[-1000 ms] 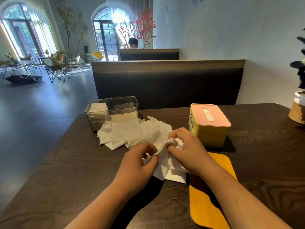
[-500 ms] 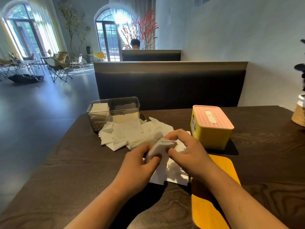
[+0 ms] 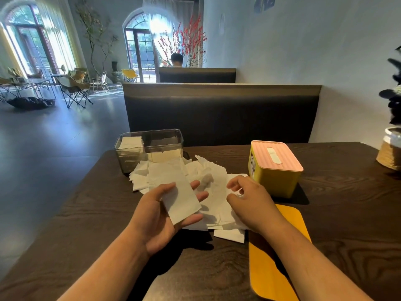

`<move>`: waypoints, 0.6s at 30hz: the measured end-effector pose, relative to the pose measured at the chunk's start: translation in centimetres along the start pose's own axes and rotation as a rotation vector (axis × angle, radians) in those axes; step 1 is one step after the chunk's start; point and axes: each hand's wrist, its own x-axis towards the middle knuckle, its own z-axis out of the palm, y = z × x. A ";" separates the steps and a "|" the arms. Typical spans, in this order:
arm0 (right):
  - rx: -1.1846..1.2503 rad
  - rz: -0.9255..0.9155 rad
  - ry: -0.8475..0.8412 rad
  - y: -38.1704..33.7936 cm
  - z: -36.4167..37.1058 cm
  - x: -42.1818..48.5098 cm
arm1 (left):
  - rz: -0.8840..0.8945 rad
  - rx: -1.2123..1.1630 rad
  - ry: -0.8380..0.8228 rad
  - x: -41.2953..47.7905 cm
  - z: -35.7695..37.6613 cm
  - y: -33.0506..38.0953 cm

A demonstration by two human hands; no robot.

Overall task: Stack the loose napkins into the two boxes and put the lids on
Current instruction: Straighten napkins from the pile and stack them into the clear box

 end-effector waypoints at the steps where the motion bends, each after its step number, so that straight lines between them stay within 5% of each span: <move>1: -0.034 0.011 -0.018 0.0 0.0 -0.1 | -0.003 0.019 -0.008 0.0 0.0 0.0; 13: -0.372 0.004 -0.257 -2.3 -1.8 2.2 | 0.034 0.149 0.004 0.8 -0.4 -0.1; 18: -0.294 -0.039 -0.372 -2.3 -0.4 4.5 | 0.041 0.164 0.011 1.1 -0.8 -0.4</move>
